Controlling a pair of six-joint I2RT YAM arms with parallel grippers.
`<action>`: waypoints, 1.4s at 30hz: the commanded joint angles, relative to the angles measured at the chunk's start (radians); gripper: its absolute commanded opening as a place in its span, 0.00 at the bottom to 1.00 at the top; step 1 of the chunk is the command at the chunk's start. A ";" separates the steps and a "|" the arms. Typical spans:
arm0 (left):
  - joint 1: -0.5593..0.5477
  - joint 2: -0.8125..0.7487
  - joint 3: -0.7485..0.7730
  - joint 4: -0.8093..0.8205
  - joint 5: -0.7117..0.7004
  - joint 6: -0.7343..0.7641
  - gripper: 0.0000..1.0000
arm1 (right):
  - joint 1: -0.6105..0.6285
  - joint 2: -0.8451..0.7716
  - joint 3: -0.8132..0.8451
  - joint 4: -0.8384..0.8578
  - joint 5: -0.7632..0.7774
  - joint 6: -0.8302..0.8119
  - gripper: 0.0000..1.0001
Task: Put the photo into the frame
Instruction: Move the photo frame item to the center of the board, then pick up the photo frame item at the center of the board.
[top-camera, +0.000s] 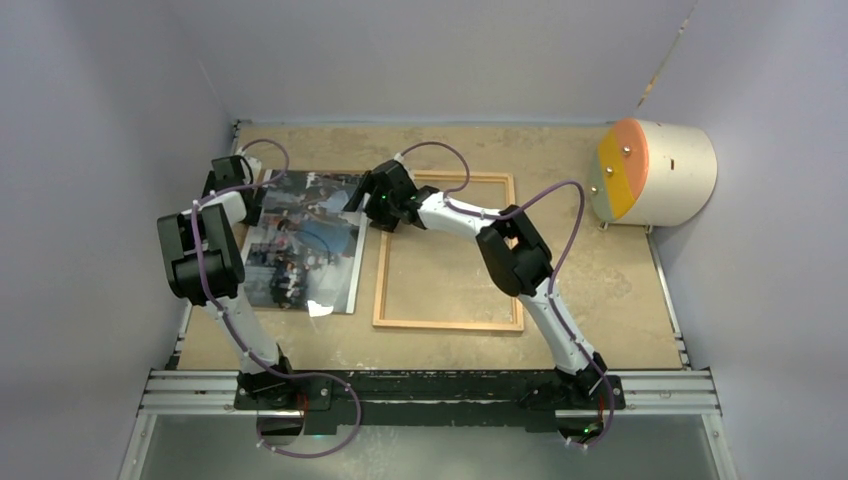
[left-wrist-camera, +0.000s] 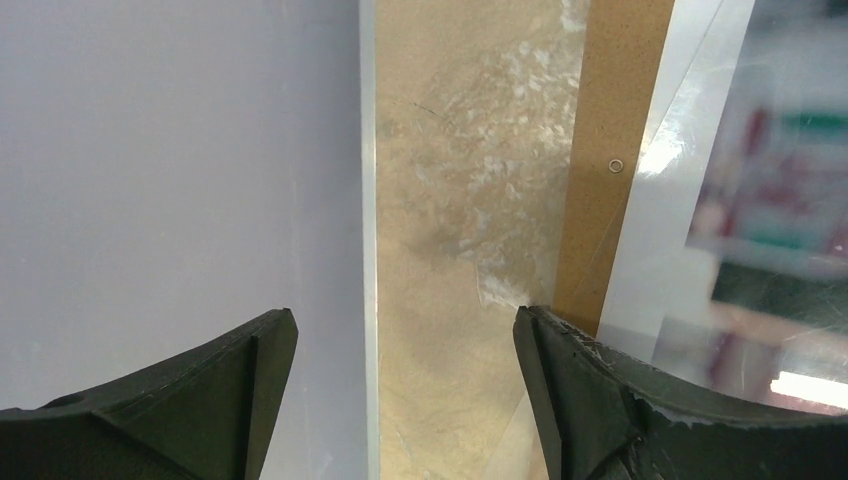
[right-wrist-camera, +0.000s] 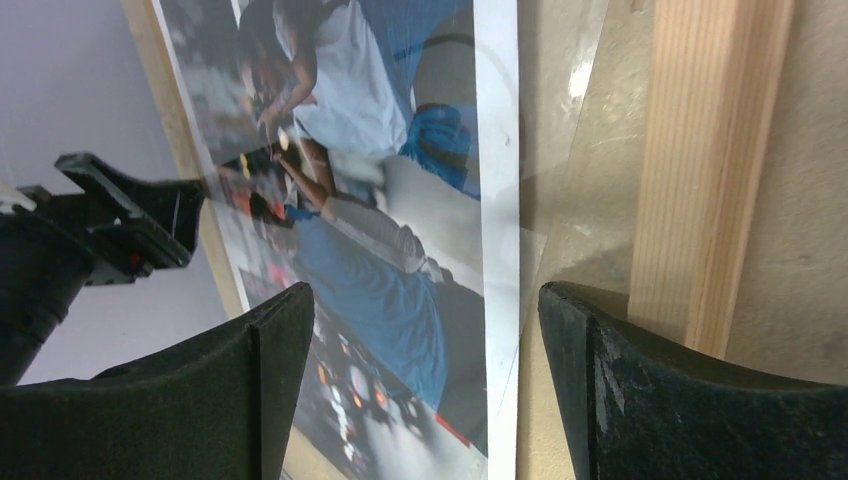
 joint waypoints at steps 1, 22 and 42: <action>0.001 -0.055 0.031 -0.119 0.064 0.002 0.86 | -0.033 0.031 0.015 -0.197 0.135 -0.008 0.85; -0.001 0.047 0.032 -0.008 -0.068 0.010 0.87 | -0.036 0.172 0.197 -0.273 0.219 0.023 0.86; -0.032 0.075 -0.022 -0.118 0.049 0.083 0.88 | -0.038 -0.050 -0.029 0.210 0.043 0.024 0.79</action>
